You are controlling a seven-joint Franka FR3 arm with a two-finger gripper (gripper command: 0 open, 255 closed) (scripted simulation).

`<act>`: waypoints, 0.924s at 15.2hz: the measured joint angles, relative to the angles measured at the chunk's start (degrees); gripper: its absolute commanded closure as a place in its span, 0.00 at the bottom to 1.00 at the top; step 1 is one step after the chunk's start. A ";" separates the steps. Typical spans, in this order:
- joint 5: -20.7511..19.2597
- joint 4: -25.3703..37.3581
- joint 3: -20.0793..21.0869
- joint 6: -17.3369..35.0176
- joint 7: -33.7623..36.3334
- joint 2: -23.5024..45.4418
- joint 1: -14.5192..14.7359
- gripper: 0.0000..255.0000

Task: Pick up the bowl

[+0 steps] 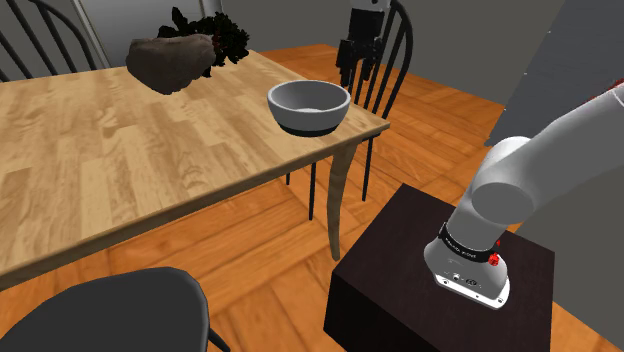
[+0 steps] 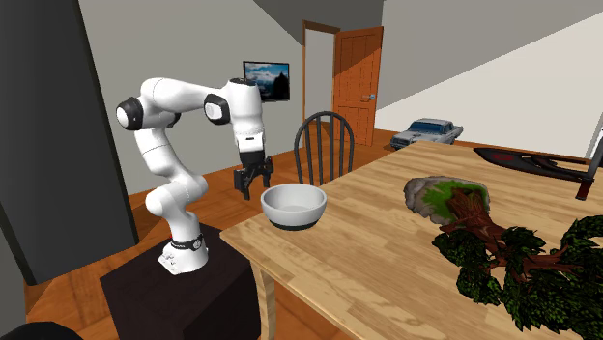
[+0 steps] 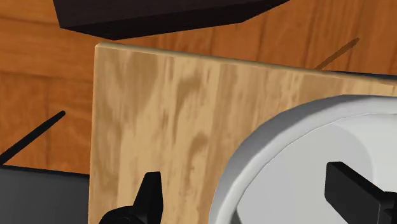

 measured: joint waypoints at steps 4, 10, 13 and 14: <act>2.57 8.25 -1.56 0.74 -0.14 9.69 -0.08 0.00; 3.50 7.53 -2.53 4.17 -1.26 12.78 -0.43 0.00; 3.58 5.61 -2.44 6.08 -1.35 12.76 -0.38 0.00; 3.58 5.37 -2.48 6.43 -1.47 12.87 -0.41 1.00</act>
